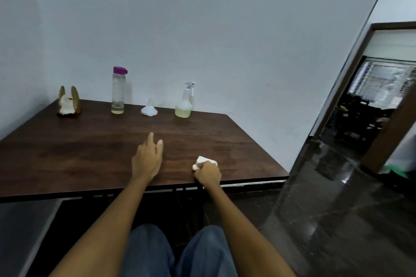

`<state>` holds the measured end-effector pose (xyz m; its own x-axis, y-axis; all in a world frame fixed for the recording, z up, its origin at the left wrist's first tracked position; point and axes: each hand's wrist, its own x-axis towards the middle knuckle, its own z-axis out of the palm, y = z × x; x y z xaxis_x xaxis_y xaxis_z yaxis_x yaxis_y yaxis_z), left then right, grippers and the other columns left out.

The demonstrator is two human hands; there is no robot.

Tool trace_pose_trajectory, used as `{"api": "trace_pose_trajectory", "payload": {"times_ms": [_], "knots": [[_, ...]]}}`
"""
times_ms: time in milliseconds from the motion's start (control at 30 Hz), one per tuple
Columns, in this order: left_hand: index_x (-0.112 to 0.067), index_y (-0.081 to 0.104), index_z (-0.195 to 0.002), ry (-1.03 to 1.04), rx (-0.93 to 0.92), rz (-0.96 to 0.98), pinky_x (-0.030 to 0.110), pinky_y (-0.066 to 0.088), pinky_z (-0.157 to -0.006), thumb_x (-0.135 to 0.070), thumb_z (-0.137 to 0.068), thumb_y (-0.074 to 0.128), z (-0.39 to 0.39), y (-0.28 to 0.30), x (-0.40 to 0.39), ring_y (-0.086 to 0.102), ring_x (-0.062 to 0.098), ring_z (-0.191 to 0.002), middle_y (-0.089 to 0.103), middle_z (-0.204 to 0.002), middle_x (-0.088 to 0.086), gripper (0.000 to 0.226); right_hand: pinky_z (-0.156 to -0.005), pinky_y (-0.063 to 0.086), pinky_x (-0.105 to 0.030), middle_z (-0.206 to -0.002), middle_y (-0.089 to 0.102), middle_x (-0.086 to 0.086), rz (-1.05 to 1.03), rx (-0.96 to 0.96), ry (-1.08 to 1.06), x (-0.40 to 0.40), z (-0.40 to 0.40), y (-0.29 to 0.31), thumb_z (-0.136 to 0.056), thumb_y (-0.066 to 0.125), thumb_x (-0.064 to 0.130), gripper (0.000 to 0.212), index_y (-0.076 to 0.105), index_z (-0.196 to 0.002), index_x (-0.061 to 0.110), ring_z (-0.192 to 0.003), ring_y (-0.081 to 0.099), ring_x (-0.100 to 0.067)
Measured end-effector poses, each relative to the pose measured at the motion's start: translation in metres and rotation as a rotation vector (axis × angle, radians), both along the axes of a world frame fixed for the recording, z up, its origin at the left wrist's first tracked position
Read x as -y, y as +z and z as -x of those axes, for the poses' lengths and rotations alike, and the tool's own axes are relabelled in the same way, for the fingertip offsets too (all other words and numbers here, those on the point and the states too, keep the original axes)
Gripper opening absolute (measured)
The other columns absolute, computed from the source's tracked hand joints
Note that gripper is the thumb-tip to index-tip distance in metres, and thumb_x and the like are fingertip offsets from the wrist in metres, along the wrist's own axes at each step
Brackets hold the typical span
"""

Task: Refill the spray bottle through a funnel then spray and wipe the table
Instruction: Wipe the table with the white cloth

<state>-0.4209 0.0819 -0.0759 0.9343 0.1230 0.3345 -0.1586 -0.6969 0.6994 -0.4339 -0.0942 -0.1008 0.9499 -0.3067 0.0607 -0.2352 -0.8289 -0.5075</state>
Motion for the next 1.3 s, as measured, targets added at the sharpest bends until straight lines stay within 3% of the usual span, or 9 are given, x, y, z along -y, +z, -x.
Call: {"api": "trace_pose_trajectory", "payload": {"times_ms": [133, 233, 367, 500, 600, 800, 1067, 1233, 1300], "knots": [[-0.01, 0.034, -0.146, -0.14, 0.004, -0.035, 0.043, 0.044, -0.094, -0.034, -0.102, 0.033, 0.001, -0.001, 0.032, 0.052, 0.03, -0.123, 0.055, -0.134, 0.013, 0.051, -0.095, 0.044, -0.028, -0.124, 0.065, -0.004, -0.046, 0.037, 0.085, -0.01, 0.005, 0.0, -0.087, 0.061, 0.032, 0.025, 0.072, -0.109, 0.025, -0.118, 0.057, -0.025], [-0.012, 0.037, -0.145, -0.282, 0.057, -0.159, 0.041, 0.046, -0.091, -0.035, -0.102, 0.034, 0.0, -0.003, 0.06, 0.054, 0.026, -0.121, 0.059, -0.13, 0.009, 0.049, -0.088, 0.046, -0.028, -0.115, 0.07, -0.005, -0.046, 0.074, 0.151, 0.005, 0.016, 0.0, -0.085, 0.064, 0.03, 0.023, 0.074, -0.104, 0.021, -0.11, 0.061, -0.025], [-0.012, 0.037, -0.146, -0.445, 0.105, -0.211, 0.039, 0.045, -0.092, -0.034, -0.102, 0.033, 0.011, 0.0, 0.119, 0.053, 0.025, -0.121, 0.059, -0.13, 0.01, 0.049, -0.075, 0.046, -0.029, -0.099, 0.074, -0.014, 0.009, 0.13, 0.117, 0.049, 0.045, 0.0, -0.081, 0.056, 0.008, 0.027, 0.075, -0.099, 0.012, -0.093, 0.066, -0.032], [-0.011, 0.04, -0.145, -0.559, 0.135, -0.201, 0.04, 0.042, -0.098, -0.031, -0.102, 0.038, 0.042, -0.004, 0.179, 0.052, 0.031, -0.124, 0.056, -0.134, 0.016, 0.048, -0.095, 0.042, -0.032, -0.114, 0.067, -0.023, -0.07, 0.185, -0.069, 0.124, 0.083, 0.002, -0.085, 0.053, 0.007, 0.031, 0.069, -0.111, -0.001, -0.108, 0.061, -0.033], [-0.009, 0.038, -0.146, -0.626, 0.117, -0.283, 0.042, 0.046, -0.095, -0.027, -0.101, 0.041, 0.057, -0.022, 0.206, 0.055, 0.035, -0.12, 0.056, -0.133, 0.019, 0.049, -0.09, 0.048, -0.032, -0.107, 0.071, -0.02, -0.291, 0.216, -0.353, 0.19, 0.116, -0.02, -0.084, 0.066, 0.011, 0.024, 0.073, -0.103, -0.001, -0.104, 0.065, -0.029], [-0.005, 0.04, -0.141, -0.677, -0.146, -0.457, 0.041, 0.048, -0.085, -0.017, -0.098, 0.04, 0.086, -0.078, 0.264, 0.058, 0.038, -0.109, 0.059, -0.123, 0.021, 0.045, -0.072, 0.044, -0.026, -0.099, 0.071, -0.02, -0.636, 0.137, -0.615, 0.256, 0.179, -0.117, -0.084, 0.07, 0.014, 0.026, 0.072, -0.101, -0.005, -0.085, 0.058, -0.017], [-0.005, 0.046, -0.135, -0.787, -0.485, -0.61, 0.04, 0.047, -0.09, -0.016, -0.096, 0.041, 0.135, -0.155, 0.343, 0.058, 0.034, -0.112, 0.06, -0.123, 0.017, 0.04, -0.095, 0.05, -0.04, -0.104, 0.071, -0.019, -0.745, 0.036, -0.768, 0.294, 0.218, -0.197, -0.084, 0.069, 0.024, 0.029, 0.072, -0.099, -0.001, -0.103, 0.065, -0.03], [-0.007, 0.046, -0.136, -0.766, -0.557, -0.657, 0.041, 0.046, -0.092, -0.014, -0.095, 0.042, 0.131, -0.179, 0.349, 0.058, 0.035, -0.113, 0.061, -0.123, 0.017, 0.041, -0.098, 0.047, -0.043, -0.112, 0.068, -0.019, -0.678, -0.108, -0.599, 0.3, 0.218, -0.221, -0.091, 0.062, 0.025, 0.033, 0.067, -0.109, -0.003, -0.109, 0.062, -0.031], [-0.008, 0.045, -0.136, -0.749, -0.577, -0.68, 0.041, 0.046, -0.091, -0.013, -0.095, 0.041, 0.123, -0.188, 0.347, 0.058, 0.035, -0.113, 0.061, -0.123, 0.017, 0.042, -0.103, 0.044, -0.041, -0.12, 0.065, -0.019, -0.653, -0.153, -0.577, 0.302, 0.212, -0.232, -0.093, 0.059, 0.017, 0.032, 0.063, -0.118, -0.002, -0.115, 0.059, -0.031]]}}
